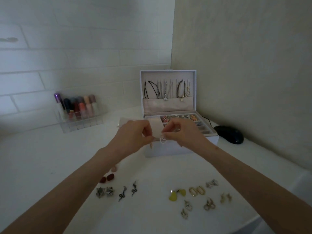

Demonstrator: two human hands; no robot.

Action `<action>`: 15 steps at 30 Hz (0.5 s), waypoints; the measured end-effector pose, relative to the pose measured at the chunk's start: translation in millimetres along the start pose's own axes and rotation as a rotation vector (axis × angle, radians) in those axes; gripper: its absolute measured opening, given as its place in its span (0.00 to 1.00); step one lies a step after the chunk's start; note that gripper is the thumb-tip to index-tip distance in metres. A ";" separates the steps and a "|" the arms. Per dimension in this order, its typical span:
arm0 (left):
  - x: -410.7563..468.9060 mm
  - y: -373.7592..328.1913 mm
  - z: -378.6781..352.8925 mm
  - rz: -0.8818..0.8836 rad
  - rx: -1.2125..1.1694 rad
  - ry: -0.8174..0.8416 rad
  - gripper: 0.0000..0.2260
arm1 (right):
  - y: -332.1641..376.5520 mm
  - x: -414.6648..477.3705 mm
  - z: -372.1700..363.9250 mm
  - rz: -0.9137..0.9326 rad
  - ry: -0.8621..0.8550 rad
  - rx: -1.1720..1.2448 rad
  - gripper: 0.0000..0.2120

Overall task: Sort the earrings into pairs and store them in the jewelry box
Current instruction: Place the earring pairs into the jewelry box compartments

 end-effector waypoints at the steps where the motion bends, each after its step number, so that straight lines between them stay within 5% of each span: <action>1: 6.1 -2.9 -2.2 0.001 -0.018 -0.008 0.06 | -4.5 2.5 6.7 -0.016 -0.022 0.004 0.04; 15: 78.1 -30.5 -42.0 0.029 -0.037 0.028 0.06 | -54.4 25.8 49.8 -0.142 -0.134 -0.059 0.05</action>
Point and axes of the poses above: each hand's wrist, its own x-axis towards the middle knuckle, its own z-axis out of the back of the hand, y = z × x, the point moved 8 cm from there along x, towards the middle knuckle, and after that the axes turned 8 degrees about z, right-handed, at the moved point
